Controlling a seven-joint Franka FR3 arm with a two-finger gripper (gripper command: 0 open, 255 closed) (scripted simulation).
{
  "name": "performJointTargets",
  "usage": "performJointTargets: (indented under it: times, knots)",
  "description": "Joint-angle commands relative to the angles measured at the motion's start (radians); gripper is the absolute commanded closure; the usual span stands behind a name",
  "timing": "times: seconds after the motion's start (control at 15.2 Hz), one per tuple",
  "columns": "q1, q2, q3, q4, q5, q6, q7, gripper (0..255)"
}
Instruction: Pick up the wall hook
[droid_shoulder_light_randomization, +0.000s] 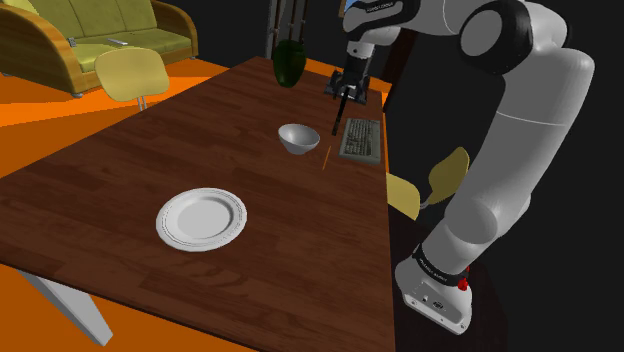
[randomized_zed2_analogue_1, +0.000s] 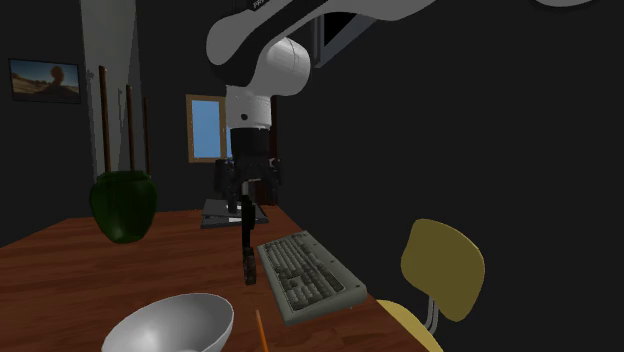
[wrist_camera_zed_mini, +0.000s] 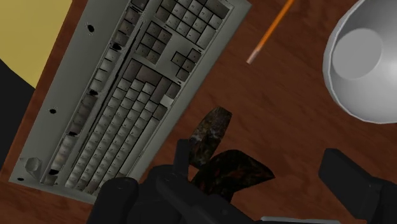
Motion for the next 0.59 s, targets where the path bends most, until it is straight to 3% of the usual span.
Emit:
performJointTargets:
  times: [0.0, 0.07, 0.53]
  knots:
    - [0.0, 0.003, 0.0, -0.007, 0.001, 0.01, -0.001, 0]
    - [0.001, 0.003, 0.001, -0.008, 0.001, 0.011, 0.001, 255]
    - [0.001, 0.004, 0.001, -0.006, 0.001, 0.01, 0.001, 255]
